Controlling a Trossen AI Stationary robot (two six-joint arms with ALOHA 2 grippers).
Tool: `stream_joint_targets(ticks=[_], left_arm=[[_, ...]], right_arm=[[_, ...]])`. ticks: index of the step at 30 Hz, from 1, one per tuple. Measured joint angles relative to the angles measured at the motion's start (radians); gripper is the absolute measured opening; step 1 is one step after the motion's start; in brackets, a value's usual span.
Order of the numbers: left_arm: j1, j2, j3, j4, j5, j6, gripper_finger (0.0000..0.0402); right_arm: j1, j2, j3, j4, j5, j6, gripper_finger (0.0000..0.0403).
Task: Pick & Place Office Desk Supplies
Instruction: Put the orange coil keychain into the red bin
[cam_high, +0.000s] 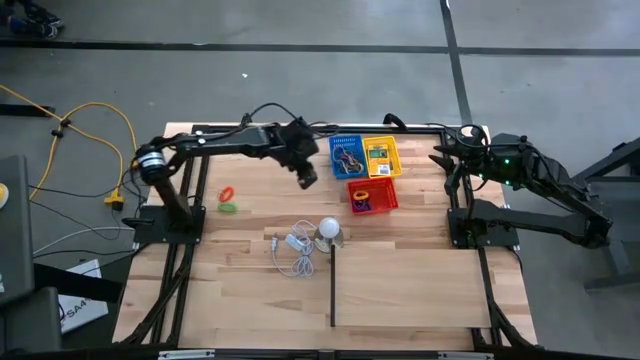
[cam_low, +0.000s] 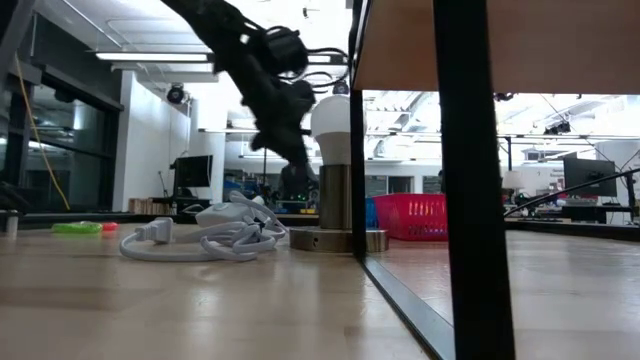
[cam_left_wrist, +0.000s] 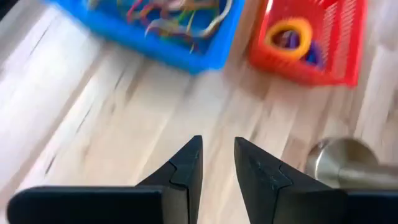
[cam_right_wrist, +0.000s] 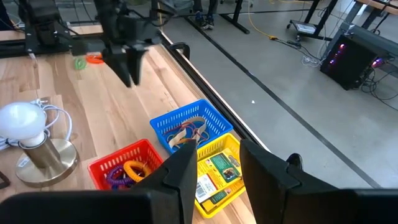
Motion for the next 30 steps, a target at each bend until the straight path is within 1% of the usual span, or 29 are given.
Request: stream_joint_targets(ticks=[3, 7, 11, 16, 22, 30], left_arm=[[0.013, -0.075, -0.070, -0.044, -0.021, -0.044, 0.0088], [0.031, -0.195, -0.212, -0.047, -0.058, -0.127, 0.0088], [0.028, -0.325, -0.359, -0.050, -0.092, -0.212, 0.0088], [0.019, -0.479, -0.503, -0.091, -0.125, -0.312, 0.0088], [0.019, -0.627, -0.606, -0.205, -0.151, -0.429, 0.0088], [0.019, -0.754, -0.660, -0.366, -0.204, -0.528, 0.0088]], right_arm=[[0.000, 0.000, 0.000, 0.000, 0.001, 0.000, 0.0110], [0.000, 0.000, 0.000, 0.000, 0.000, 0.000, 0.0110], [0.000, 0.000, 0.000, 0.000, 0.000, 0.000, 0.0110], [0.000, 0.000, 0.000, 0.000, 0.000, 0.000, 0.0110], [0.000, 0.000, 0.000, 0.000, 0.000, 0.000, 0.0110], [0.000, 0.000, 0.000, 0.000, 0.000, 0.000, 0.0110]])
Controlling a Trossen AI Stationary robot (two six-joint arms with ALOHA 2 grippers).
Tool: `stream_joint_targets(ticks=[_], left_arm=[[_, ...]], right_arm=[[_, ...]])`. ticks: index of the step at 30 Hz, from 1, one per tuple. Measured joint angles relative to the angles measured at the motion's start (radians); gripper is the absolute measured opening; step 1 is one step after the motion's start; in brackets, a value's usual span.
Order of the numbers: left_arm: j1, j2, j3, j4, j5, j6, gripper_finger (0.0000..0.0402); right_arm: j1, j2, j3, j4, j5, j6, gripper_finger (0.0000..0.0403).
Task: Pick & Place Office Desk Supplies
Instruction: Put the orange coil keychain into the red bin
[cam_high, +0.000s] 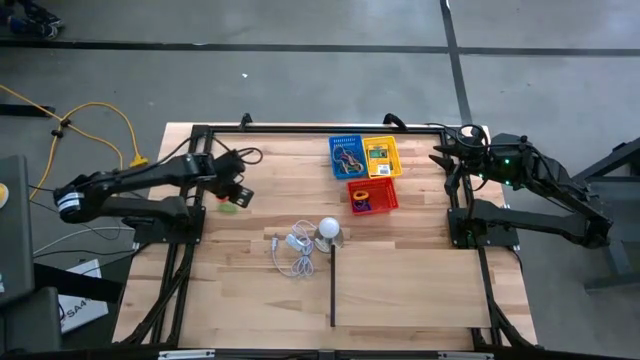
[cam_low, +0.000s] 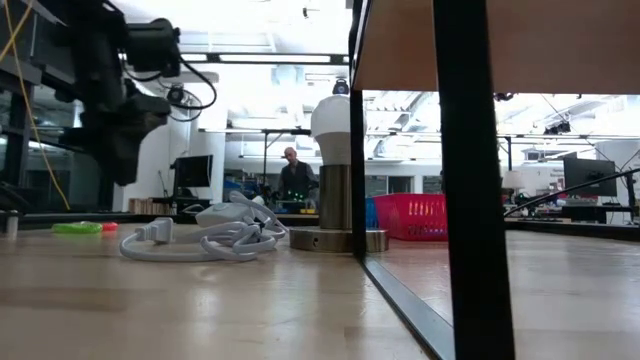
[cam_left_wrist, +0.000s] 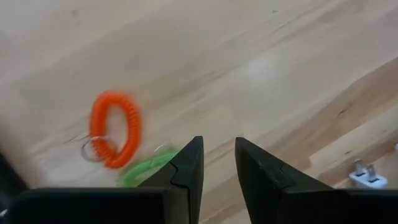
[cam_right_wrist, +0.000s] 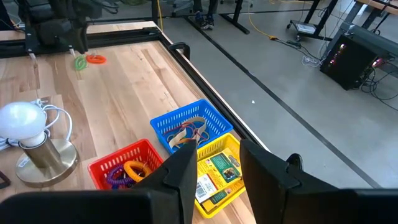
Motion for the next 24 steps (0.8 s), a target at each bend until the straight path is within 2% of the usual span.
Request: stream_joint_targets(ticks=[6, 12, 17, 24], left_arm=[[0.000, -0.045, -0.017, -0.084, -0.080, -0.071, 0.0088], [0.002, -0.008, -0.017, -0.090, -0.125, -0.092, 0.0088], [0.041, 0.050, -0.032, -0.078, -0.123, -0.092, 0.0088], [0.151, 0.106, -0.051, -0.006, -0.054, -0.006, 0.0088]], right_arm=[[0.000, 0.000, 0.000, 0.000, 0.000, 0.000, 0.0110], [0.000, 0.000, 0.000, 0.000, 0.000, 0.000, 0.0110], [0.000, 0.000, 0.000, 0.000, 0.000, 0.000, 0.0110], [0.000, 0.000, 0.000, 0.000, 0.000, 0.000, 0.0110]])
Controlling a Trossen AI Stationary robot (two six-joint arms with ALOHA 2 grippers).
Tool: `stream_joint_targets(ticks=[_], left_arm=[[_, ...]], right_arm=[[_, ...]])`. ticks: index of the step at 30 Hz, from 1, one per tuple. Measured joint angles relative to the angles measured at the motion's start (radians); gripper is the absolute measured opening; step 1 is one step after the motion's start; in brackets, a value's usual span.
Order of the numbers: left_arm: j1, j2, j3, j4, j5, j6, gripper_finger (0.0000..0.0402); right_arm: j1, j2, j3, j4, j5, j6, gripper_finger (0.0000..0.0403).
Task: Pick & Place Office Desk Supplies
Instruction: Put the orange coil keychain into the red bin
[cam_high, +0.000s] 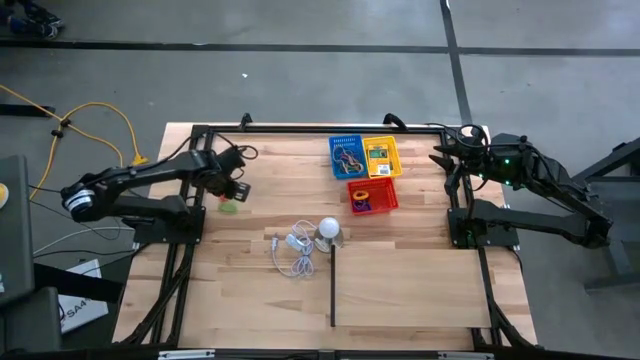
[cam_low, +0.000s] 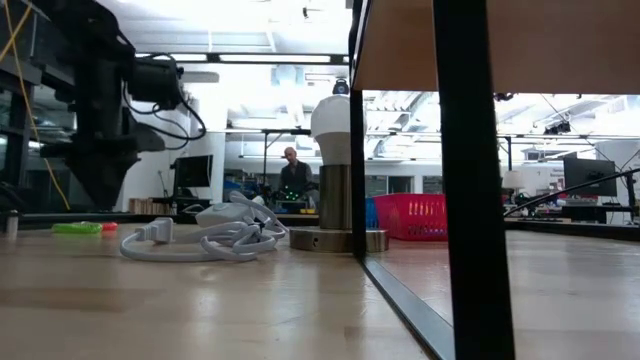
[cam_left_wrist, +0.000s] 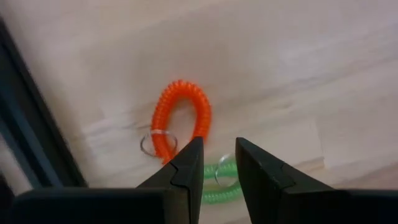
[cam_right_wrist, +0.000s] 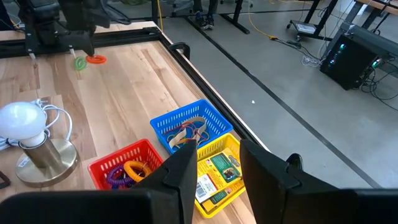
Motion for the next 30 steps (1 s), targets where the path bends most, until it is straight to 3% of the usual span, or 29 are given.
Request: stream_joint_targets(ticks=[14, 30], left_arm=[[0.156, 0.104, -0.028, 0.097, 0.095, 0.148, 0.0088], [0.168, 0.195, -0.026, 0.150, 0.120, 0.169, 0.0086]], right_arm=[[0.000, 0.000, 0.000, 0.000, 0.000, 0.000, 0.0110], [0.000, 0.000, 0.000, 0.000, 0.000, 0.000, 0.0110]])
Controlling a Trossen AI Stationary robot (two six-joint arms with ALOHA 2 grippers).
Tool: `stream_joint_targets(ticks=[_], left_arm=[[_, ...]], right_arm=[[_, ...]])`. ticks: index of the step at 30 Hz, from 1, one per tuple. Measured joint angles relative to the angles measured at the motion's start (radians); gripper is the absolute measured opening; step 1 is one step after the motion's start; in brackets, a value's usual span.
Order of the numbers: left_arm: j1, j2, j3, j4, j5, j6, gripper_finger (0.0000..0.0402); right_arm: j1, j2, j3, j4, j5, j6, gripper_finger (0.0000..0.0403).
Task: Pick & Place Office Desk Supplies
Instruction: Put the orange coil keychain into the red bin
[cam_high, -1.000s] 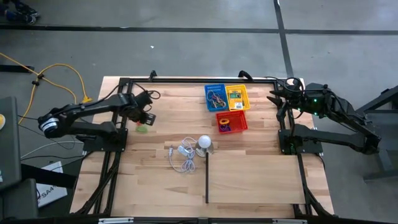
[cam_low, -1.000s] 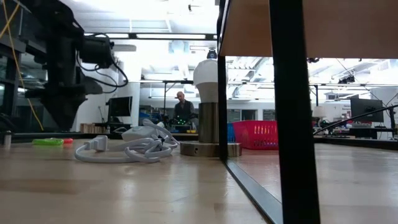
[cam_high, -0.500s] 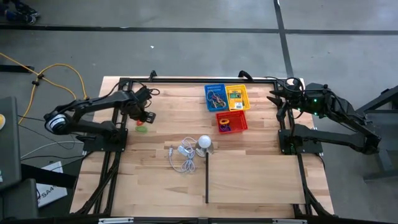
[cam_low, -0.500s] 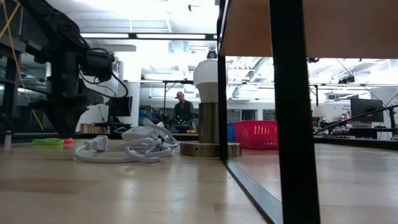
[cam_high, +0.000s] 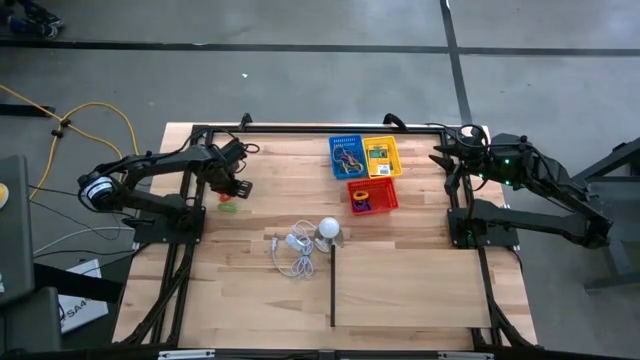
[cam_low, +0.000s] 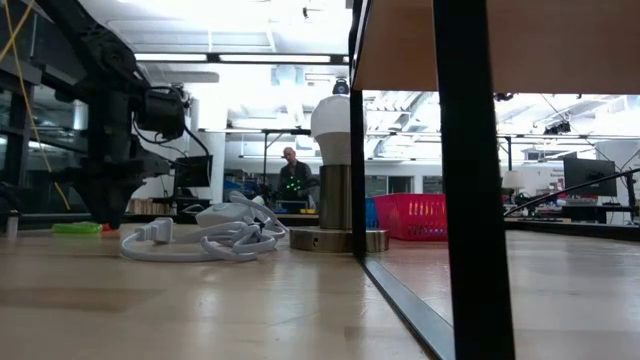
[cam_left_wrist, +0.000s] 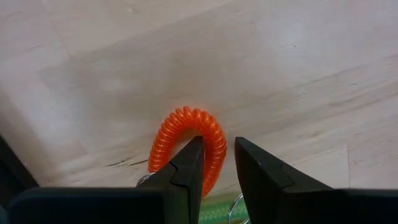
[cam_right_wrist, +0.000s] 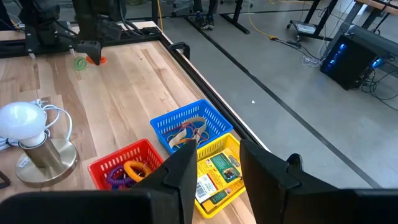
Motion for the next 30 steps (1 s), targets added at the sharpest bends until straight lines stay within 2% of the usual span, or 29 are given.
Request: stream_joint_targets(ticks=[4, 12, 20, 24, 30], left_arm=[[0.000, 0.000, 0.000, 0.000, 0.000, -0.001, 0.0073], [0.000, 0.001, -0.001, -0.002, -0.003, -0.002, 0.0019], [0.000, -0.013, -0.001, 0.013, 0.010, -0.002, 0.0014], [0.000, -0.092, 0.003, 0.111, 0.072, 0.026, 0.0013], [-0.004, -0.226, 0.006, 0.234, 0.090, 0.032, 0.0013]], right_arm=[[0.000, 0.000, 0.000, 0.000, 0.000, 0.000, 0.0110], [0.000, 0.000, 0.000, 0.000, 0.000, 0.000, 0.0110], [0.000, 0.000, 0.000, 0.000, 0.000, 0.000, 0.0110], [0.000, 0.000, 0.000, 0.000, 0.000, 0.000, 0.0110], [0.000, 0.000, 0.000, 0.000, 0.000, 0.000, 0.0110]])
